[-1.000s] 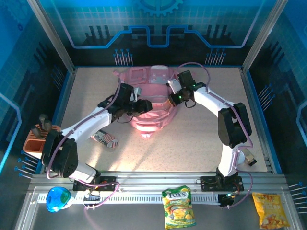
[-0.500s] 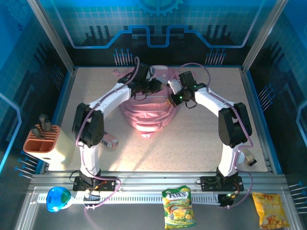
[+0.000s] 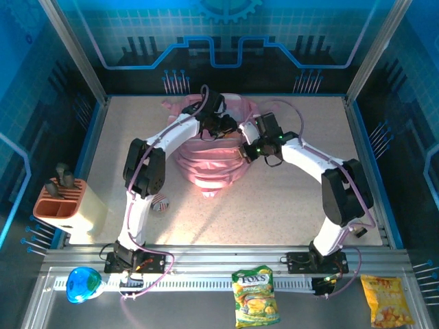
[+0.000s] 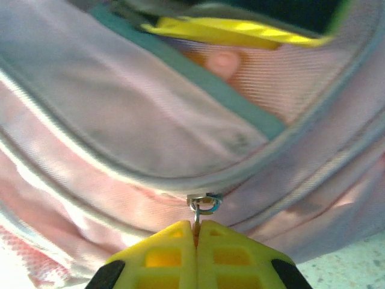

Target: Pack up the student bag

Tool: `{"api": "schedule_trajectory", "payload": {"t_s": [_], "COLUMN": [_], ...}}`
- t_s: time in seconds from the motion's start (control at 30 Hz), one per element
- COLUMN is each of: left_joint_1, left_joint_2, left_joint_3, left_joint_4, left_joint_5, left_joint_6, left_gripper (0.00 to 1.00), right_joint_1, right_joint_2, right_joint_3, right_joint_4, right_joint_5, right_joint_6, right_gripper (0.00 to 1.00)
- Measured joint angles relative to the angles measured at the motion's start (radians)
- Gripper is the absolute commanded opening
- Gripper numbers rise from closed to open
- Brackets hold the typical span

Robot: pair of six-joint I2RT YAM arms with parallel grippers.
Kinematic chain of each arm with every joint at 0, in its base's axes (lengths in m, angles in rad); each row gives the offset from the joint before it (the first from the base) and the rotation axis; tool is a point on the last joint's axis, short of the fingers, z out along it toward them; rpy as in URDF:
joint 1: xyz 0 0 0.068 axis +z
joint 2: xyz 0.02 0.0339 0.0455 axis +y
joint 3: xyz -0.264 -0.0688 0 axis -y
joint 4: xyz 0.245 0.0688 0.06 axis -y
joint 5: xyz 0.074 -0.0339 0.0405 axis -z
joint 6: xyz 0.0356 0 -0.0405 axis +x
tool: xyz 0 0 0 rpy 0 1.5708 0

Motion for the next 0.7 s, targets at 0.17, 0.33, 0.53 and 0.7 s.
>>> {"api": "schedule_trajectory", "payload": {"t_s": [0.17,0.33,0.53,0.7], "left_joint_1": [0.001,0.017,0.043,0.075], "left_joint_2": [0.013,0.023,-0.005,-0.097], "left_joint_3": [0.0,-0.003,-0.06,-0.161], "left_joint_4": [0.008,0.039,0.106,0.122], "left_joint_5": [0.027,0.094,0.172,0.19], "left_joint_6": [-0.031,-0.093,-0.131,-0.129], "left_gripper": [0.28,0.33,0.4,0.47], "right_joint_1": [0.069,0.129,0.142,0.125], "right_joint_2": [-0.014,-0.011,-0.043,-0.203], "right_joint_3": [-0.04,-0.045,-0.1,-0.208], "right_joint_4": [0.05,0.119,0.184,0.196], "right_joint_5": [0.01,0.006,0.001,0.0], "right_joint_6": [0.058,0.166,0.297,0.398], "right_gripper": [0.0,0.0,0.32,0.59]}}
